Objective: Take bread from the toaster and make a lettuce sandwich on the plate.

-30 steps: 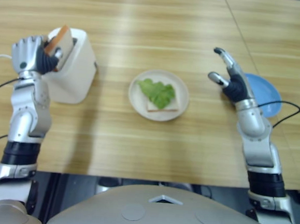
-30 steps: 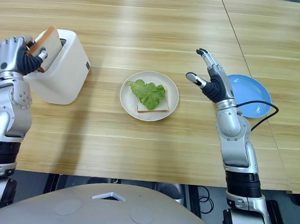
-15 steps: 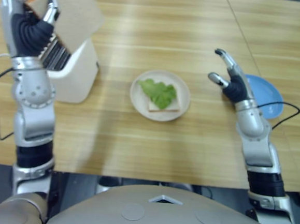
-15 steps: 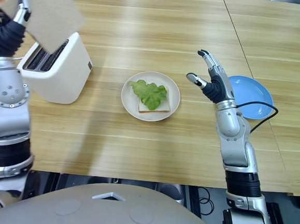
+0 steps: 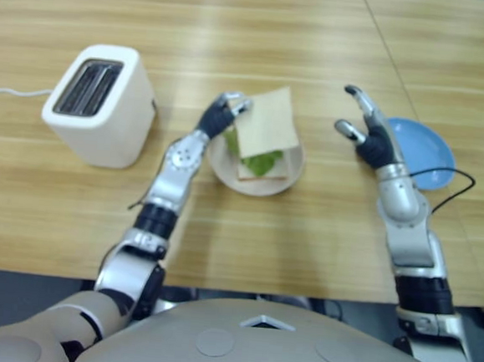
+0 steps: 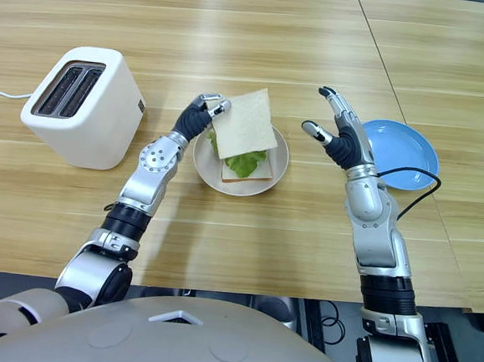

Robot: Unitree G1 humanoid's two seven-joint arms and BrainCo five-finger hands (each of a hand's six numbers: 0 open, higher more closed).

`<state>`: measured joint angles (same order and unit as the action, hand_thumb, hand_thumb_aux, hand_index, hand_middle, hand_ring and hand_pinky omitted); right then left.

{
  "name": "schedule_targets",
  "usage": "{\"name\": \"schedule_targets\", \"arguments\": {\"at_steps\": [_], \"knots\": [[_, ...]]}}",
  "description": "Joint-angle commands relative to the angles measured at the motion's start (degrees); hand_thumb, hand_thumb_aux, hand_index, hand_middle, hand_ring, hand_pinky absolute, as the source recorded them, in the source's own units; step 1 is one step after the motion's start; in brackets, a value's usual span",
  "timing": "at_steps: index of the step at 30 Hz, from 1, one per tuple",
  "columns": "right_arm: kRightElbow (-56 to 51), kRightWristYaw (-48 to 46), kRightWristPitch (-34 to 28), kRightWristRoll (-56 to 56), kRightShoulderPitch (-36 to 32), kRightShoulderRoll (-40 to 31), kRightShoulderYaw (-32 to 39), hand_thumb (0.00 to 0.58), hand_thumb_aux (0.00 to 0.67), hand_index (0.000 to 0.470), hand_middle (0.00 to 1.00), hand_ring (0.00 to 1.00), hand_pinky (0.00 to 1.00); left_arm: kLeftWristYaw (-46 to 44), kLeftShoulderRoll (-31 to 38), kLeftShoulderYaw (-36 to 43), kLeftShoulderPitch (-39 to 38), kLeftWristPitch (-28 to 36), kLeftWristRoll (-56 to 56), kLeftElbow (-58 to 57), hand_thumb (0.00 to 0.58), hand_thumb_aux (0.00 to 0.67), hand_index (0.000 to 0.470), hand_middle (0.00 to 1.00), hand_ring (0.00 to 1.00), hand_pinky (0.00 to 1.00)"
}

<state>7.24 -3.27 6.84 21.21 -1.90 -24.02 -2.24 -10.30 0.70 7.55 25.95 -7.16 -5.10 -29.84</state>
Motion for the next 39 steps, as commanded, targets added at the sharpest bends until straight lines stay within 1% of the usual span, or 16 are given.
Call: {"name": "schedule_targets", "arguments": {"at_steps": [1,4,5,9,11,14,18,20,23,27,30,32,36,37,38,39], "knots": [[-0.46,0.13,0.11,0.38,0.35,0.18,0.46,0.000,0.000,0.000,0.00,0.00,0.00,-0.60,0.12,0.83,3.94,-2.83,-1.41,-12.25,0.580,0.670,0.460,1.00,1.00,1.00],[-0.14,0.01,0.13,0.79,0.46,0.08,0.61,0.000,0.000,0.000,0.00,0.00,0.00,-0.51,0.83,1.31,6.19,-3.94,-2.71,-19.46,0.580,0.670,0.460,1.00,1.00,1.00],[0.04,-0.02,0.17,0.99,0.52,-0.02,0.67,0.000,0.000,0.000,0.00,0.00,0.00,0.85,1.33,1.44,6.86,-4.47,-3.58,-21.43,0.580,0.670,0.460,1.00,1.00,1.00],[0.85,-0.46,0.82,2.34,0.88,-0.40,1.78,0.000,0.000,0.000,0.00,0.00,0.00,1.83,2.37,2.05,8.76,-5.08,-5.42,-27.67,0.580,0.670,0.460,1.00,1.00,1.00],[0.78,-1.20,2.23,3.74,0.90,-0.68,3.94,0.000,0.000,0.000,0.00,0.00,0.00,1.28,2.37,3.60,9.11,-4.92,-7.10,-30.18,0.580,0.670,0.460,1.00,1.00,1.00],[0.53,-1.91,5.18,9.03,0.57,-2.44,8.79,0.000,0.000,0.000,0.00,0.00,0.00,1.46,2.33,5.59,9.38,-4.33,-9.49,-32.93,0.580,0.670,0.460,1.00,1.00,1.00],[-1.41,-1.82,8.66,21.24,-0.62,-5.75,17.37,0.000,0.000,0.000,0.00,0.00,0.00,2.81,2.47,7.04,9.76,-3.89,-11.54,-34.54,0.580,0.670,0.460,1.00,1.00,1.00],[-4.39,-0.97,9.10,28.33,-2.16,-6.81,22.00,0.000,0.000,0.000,0.00,0.00,0.00,2.50,2.33,7.18,9.95,-3.98,-11.68,-35.18,0.580,0.670,0.460,1.00,1.00,1.00],[-11.12,0.76,9.10,35.36,-5.79,-6.61,27.58,0.000,0.000,0.000,0.00,0.00,0.00,2.66,2.16,7.16,9.99,-4.03,-11.87,-35.78,0.580,0.670,0.460,1.00,1.00,1.00],[-22.75,2.74,8.71,40.65,-11.74,-5.05,33.31,0.000,0.000,0.000,0.00,0.00,0.00,3.38,2.32,7.14,9.91,-4.04,-12.08,-35.84,0.580,0.670,0.460,1.00,1.00,1.00],[-33.74,0.24,8.46,42.35,-15.17,-3.05,38.19,0.000,0.000,0.000,0.00,0.00,0.00,3.77,2.71,7.27,9.82,-4.09,-12.31,-35.34,0.580,0.670,0.460,1.00,1.00,1.00],[-37.19,-3.34,8.11,41.91,-15.22,-2.48,40.29,0.000,0.000,0.000,0.00,0.00,0.00,4.23,2.91,7.57,9.81,-4.14,-12.66,-34.71,0.580,0.670,0.460,1.00,1.00,1.00],[-35.54,-7.89,7.50,39.60,-12.88,-2.52,41.12,0.000,0.000,0.000,0.00,0.00,0.00,5.49,3.85,8.06,8.78,-5.69,-13.45,-29.67,0.580,0.670,0.460,1.00,1.00,1.00],[-34.67,-8.54,7.41,39.04,-12.38,-2.66,41.01,0.000,0.000,0.000,0.00,0.00,0.00,7.02,4.50,8.20,8.09,-6.49,-14.19,-26.56,0.573,0.599,0.411,1.00,1.00,1.00],[-33.83,-9.12,7.35,38.48,-11.84,-2.84,40.86,0.000,0.000,0.000,0.00,0.00,0.00,9.66,5.51,8.30,7.12,-7.19,-15.64,-22.11,0.573,0.599,0.411,1.00,1.00,1.00],[-33.19,-9.54,7.16,38.07,-11.35,-2.98,40.83,0.000,0.000,0.000,0.00,0.00,0.00,12.58,6.66,8.10,5.87,-7.47,-17.29,-16.67,0.132,0.081,0.056,0.86,0.86,0.86]]}}
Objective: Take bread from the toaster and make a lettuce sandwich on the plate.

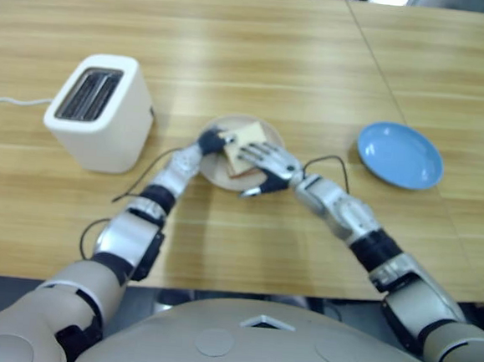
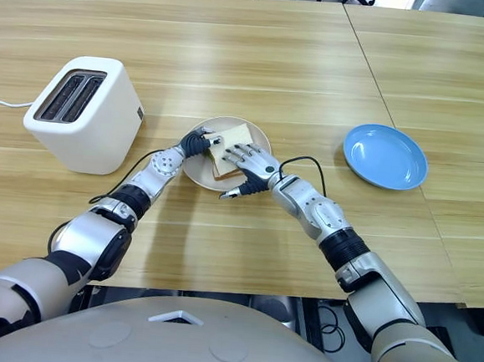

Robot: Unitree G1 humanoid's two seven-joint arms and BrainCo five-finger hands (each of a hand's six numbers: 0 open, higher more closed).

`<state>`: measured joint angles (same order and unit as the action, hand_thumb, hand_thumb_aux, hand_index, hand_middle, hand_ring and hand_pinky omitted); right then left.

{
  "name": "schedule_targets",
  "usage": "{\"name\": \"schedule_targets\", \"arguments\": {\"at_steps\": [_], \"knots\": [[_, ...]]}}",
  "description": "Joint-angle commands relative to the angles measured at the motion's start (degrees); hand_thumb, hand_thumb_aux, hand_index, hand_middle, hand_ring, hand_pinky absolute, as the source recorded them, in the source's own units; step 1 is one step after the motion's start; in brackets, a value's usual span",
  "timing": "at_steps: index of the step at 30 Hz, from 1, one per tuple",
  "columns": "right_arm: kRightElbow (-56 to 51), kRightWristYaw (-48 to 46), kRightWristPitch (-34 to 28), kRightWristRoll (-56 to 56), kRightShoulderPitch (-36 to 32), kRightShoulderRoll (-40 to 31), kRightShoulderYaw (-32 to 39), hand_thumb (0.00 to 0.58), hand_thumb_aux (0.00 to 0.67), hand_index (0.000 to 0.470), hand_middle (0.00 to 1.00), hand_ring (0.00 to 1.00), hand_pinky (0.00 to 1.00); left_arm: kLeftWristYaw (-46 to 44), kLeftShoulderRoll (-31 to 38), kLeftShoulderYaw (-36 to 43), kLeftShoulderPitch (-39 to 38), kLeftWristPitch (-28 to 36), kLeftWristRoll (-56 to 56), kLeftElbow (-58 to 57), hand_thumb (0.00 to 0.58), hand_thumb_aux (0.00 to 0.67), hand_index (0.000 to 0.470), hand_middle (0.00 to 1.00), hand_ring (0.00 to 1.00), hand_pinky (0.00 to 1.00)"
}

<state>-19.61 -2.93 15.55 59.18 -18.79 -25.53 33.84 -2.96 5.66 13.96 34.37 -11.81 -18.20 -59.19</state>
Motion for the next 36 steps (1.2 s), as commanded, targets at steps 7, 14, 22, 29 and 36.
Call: {"name": "schedule_targets", "arguments": {"at_steps": [7,14,22,29,36], "knots": [[-4.53,-11.07,-2.03,-2.59,7.52,-2.34,4.49,0.000,0.000,0.000,0.00,0.00,0.00,20.26,9.32,-2.82,-11.74,7.10,-20.54,49.53,0.000,0.000,0.000,0.00,0.00,0.00],[-0.61,-2.84,-0.31,-5.46,7.68,-2.28,0.82,0.132,0.081,0.056,0.00,0.00,0.00,9.25,9.22,-3.81,-18.72,9.93,-12.86,57.61,0.580,0.670,0.460,1.00,1.00,1.00],[25.95,16.62,8.33,-14.98,13.83,-3.96,-17.60,0.580,0.670,0.460,1.00,1.00,1.00,-7.48,14.44,-2.80,-30.60,11.74,-4.31,70.07,0.580,0.670,0.460,1.00,1.00,1.00],[37.36,4.77,3.74,-20.62,25.09,-9.51,-26.64,0.580,0.670,0.460,1.00,1.00,1.00,-25.19,24.08,-6.63,-42.08,25.48,3.75,86.08,0.580,0.670,0.460,1.00,1.00,1.00],[25.17,-14.55,-0.56,-19.87,31.92,-13.19,-15.79,0.580,0.670,0.460,1.00,1.00,1.00,-33.73,34.09,-3.18,-44.80,30.28,1.07,84.82,0.580,0.670,0.460,1.00,1.00,1.00]]}}
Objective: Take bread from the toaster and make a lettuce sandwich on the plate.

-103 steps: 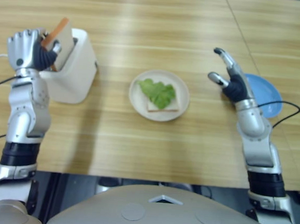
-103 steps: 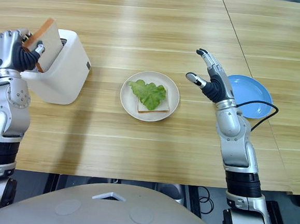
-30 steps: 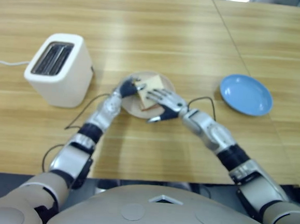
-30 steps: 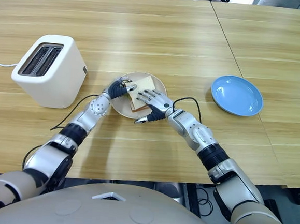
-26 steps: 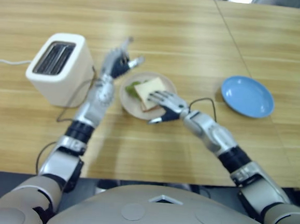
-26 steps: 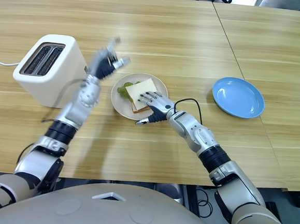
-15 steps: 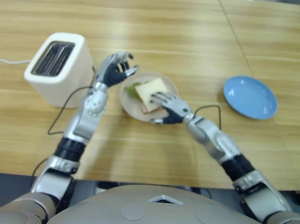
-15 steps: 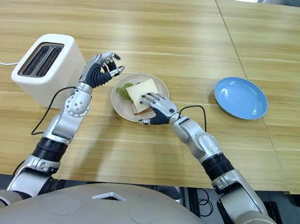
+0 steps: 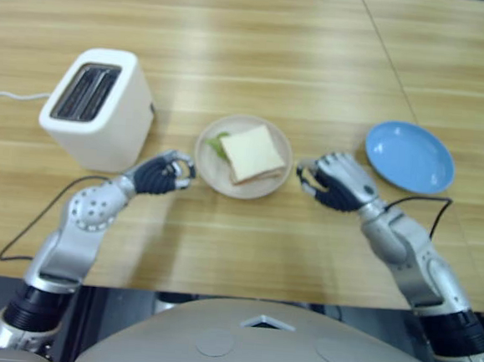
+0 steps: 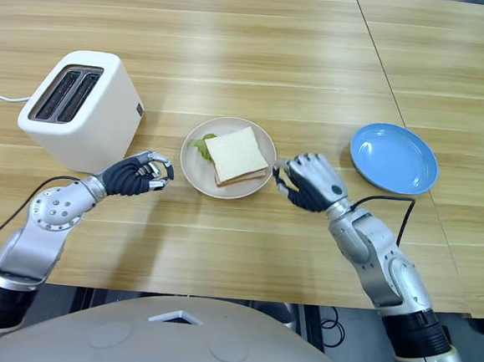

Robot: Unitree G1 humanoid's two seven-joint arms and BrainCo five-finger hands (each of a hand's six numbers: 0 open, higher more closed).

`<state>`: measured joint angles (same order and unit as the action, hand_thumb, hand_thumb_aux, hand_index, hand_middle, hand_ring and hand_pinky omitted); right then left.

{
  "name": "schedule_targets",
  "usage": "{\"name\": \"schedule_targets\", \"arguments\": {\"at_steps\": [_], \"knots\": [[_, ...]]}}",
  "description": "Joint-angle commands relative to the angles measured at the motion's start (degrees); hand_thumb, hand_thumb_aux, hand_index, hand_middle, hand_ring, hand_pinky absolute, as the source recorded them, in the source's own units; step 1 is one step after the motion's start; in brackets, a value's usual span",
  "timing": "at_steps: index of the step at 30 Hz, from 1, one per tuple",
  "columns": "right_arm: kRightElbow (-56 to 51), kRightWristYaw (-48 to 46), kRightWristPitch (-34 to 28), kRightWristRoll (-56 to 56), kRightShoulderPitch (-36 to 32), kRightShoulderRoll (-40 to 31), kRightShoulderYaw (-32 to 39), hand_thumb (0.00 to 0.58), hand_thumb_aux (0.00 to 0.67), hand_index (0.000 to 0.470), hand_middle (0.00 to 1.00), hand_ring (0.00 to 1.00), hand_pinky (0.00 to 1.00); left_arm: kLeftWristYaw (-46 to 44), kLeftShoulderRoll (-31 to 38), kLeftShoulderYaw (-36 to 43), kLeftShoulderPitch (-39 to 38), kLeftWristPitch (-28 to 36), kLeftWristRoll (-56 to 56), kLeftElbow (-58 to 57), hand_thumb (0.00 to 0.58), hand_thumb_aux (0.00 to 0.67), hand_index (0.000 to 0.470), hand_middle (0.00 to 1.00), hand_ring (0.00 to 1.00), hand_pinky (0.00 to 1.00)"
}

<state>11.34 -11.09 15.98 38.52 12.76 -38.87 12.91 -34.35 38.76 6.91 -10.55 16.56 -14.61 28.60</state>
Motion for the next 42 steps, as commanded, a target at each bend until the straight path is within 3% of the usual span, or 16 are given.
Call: {"name": "schedule_targets", "arguments": {"at_steps": [1,9,15,19,23,24,25,26,27,28,29,30,31,36,42], "knots": [[-7.47,-7.15,-1.00,1.08,-0.24,0.90,6.53,0.580,0.670,0.460,1.00,1.00,1.00,-2.80,0.84,5.71,0.49,2.33,-3.37,-4.08,0.580,0.670,0.460,1.00,1.00,1.00],[-19.36,-4.42,-0.43,4.98,-10.70,6.75,12.41,0.580,0.670,0.460,1.00,1.00,1.00,-0.92,-3.84,14.65,7.10,4.64,-9.94,-16.05,0.580,0.670,0.460,1.00,1.00,1.00],[-31.79,1.29,0.32,7.84,-22.07,10.43,15.00,0.580,0.670,0.460,1.00,1.00,1.00,3.57,-10.12,18.26,18.27,3.01,-13.53,-31.39,0.580,0.670,0.460,1.00,1.00,1.00],[-43.41,7.84,1.94,9.39,-31.34,14.08,17.01,0.580,0.670,0.460,1.00,1.00,1.00,9.97,-16.37,17.84,28.32,2.07,-14.73,-42.80,0.580,0.670,0.460,1.00,1.00,1.00],[-53.75,17.20,3.06,12.53,-39.51,15.95,19.22,0.580,0.670,0.460,1.00,1.00,1.00,12.99,-19.05,17.50,32.99,-0.06,-14.42,-50.11,0.580,0.670,0.460,1.00,1.00,1.00],[-55.70,19.91,3.39,13.36,-41.21,16.13,19.75,0.496,0.415,0.285,0.20,0.20,0.20,14.17,-19.16,17.24,33.50,-0.18,-14.70,-51.13,0.580,0.670,0.460,1.00,1.00,1.00],[-57.21,22.46,3.65,14.05,-42.61,16.15,20.26,0.319,0.221,0.152,0.00,0.00,0.00,15.10,-19.23,16.75,33.65,-0.32,-14.57,-51.65,0.580,0.670,0.460,1.00,1.00,1.00],[-58.21,24.61,3.83,14.67,-43.59,16.03,20.70,0.053,0.032,0.022,0.00,0.00,0.00,15.88,-19.20,16.31,33.64,-0.20,-14.50,-51.76,0.580,0.670,0.460,1.00,1.00,1.00],[-58.34,26.23,4.08,15.06,-44.06,15.61,20.83,0.053,0.032,0.022,0.00,0.00,0.00,16.80,-19.08,15.60,33.37,0.14,-14.37,-51.18,0.580,0.670,0.460,1.00,1.00,1.00],[-57.63,27.34,4.54,14.82,-43.95,15.00,20.51,0.000,0.000,0.000,0.00,0.00,0.00,17.52,-18.95,14.60,32.85,0.53,-13.96,-50.02,0.464,0.370,0.254,1.00,1.00,1.00],[-56.19,28.26,4.98,14.42,-43.45,14.18,20.03,0.000,0.000,0.000,0.00,0.00,0.00,18.00,-18.71,13.46,32.20,1.04,-13.51,-48.50,0.000,0.000,0.000,0.80,0.80,0.80],[-54.18,29.08,5.33,14.00,-42.63,13.20,19.43,0.000,0.000,0.000,0.00,0.00,0.00,18.44,-18.36,12.16,31.39,1.23,-13.01,-46.51,0.000,0.000,0.000,0.80,0.80,0.80],[-51.72,29.75,5.85,13.00,-41.30,12.13,18.35,0.000,0.000,0.000,0.00,0.00,0.00,19.20,-18.05,10.75,30.60,0.96,-12.62,-44.26,0.000,0.000,0.000,0.00,0.00,0.00],[-37.15,29.77,9.28,0.05,-32.61,9.56,7.57,0.000,0.000,0.000,0.00,0.00,0.00,26.65,-20.00,0.27,27.95,-4.72,-6.70,-33.74,0.000,0.000,0.000,0.00,0.00,0.00],[-29.89,19.35,10.63,-29.18,-26.46,17.49,-5.37,0.000,0.000,0.000,0.00,0.00,0.00,33.27,-30.09,-8.45,28.08,-15.78,5.30,-34.40,0.000,0.000,0.000,0.00,0.00,0.00]]}}
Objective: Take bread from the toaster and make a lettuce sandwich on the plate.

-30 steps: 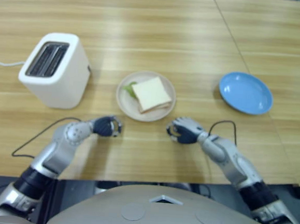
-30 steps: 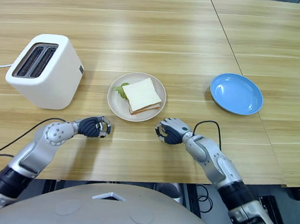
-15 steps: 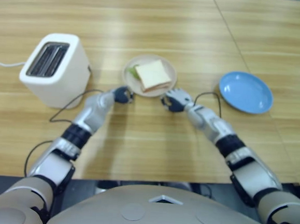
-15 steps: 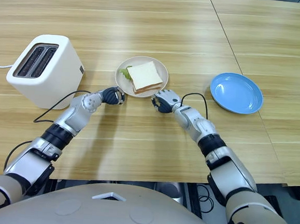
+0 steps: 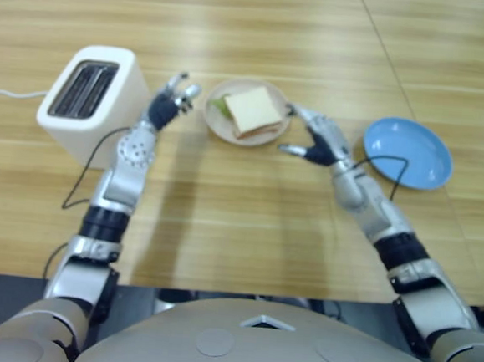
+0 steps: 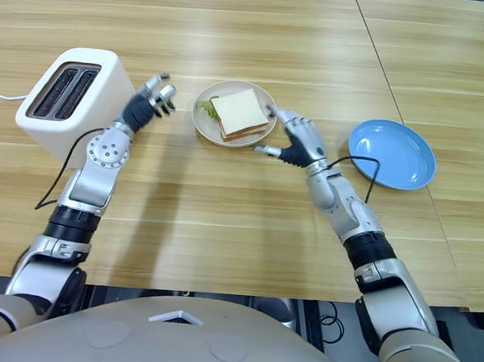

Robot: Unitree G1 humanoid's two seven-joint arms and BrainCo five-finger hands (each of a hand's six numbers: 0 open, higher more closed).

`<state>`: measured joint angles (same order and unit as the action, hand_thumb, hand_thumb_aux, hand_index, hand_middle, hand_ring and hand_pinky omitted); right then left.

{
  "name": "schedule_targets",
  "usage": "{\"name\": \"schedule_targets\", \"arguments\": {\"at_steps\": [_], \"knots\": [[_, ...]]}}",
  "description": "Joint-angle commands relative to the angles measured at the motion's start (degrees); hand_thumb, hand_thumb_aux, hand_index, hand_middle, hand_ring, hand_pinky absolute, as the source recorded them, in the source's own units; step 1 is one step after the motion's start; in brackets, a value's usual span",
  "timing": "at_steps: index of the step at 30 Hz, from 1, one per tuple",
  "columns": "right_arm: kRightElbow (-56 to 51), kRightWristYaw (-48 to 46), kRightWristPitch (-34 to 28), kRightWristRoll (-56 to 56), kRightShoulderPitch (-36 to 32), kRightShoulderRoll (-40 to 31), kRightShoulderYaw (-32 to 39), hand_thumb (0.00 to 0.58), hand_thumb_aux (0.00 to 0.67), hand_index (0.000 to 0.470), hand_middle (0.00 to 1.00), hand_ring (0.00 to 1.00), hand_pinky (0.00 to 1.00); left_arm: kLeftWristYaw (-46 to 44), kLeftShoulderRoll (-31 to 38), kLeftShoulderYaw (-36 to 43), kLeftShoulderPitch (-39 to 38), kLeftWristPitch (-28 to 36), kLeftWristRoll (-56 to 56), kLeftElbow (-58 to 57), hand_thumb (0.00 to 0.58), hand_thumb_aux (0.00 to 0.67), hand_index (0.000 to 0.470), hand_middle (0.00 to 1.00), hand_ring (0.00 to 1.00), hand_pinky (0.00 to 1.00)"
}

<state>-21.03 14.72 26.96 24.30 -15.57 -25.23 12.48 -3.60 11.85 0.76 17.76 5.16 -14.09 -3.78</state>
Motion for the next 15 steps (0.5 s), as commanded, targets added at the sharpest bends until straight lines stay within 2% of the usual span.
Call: {"name": "schedule_targets", "arguments": {"at_steps": [1,3,6,9,15], "knots": [[3.11,-9.24,-1.05,-20.56,2.34,5.91,-6.67,0.000,0.000,0.000,0.00,0.00,0.00,3.40,-4.29,-2.86,0.04,-5.76,5.47,-3.27,0.000,0.000,0.000,0.00,0.00,0.00],[3.13,-13.55,-2.76,-28.22,2.52,9.02,-9.45,0.000,0.000,0.000,0.00,0.00,0.00,4.77,-6.21,-3.93,0.64,-8.55,7.34,-5.99,0.000,0.000,0.000,0.00,0.00,0.00],[1.76,-17.66,-4.31,-33.69,2.13,11.70,-12.18,0.000,0.000,0.000,0.00,0.00,0.00,5.79,-7.38,-4.55,1.77,-12.49,8.75,-10.33,0.000,0.000,0.000,0.00,0.00,0.00],[0.49,-19.74,-5.35,-36.12,1.67,13.30,-14.74,0.000,0.000,0.000,0.00,0.00,0.00,4.34,-7.65,-4.59,3.01,-14.26,10.59,-14.00,0.000,0.000,0.000,0.00,0.00,0.00],[-0.54,-21.85,-5.62,-34.31,1.76,14.13,-15.51,0.000,0.000,0.000,0.00,0.00,0.00,2.90,-7.13,-4.20,3.08,-15.83,11.19,-16.39,0.000,0.000,0.000,0.00,0.00,0.00]]}}
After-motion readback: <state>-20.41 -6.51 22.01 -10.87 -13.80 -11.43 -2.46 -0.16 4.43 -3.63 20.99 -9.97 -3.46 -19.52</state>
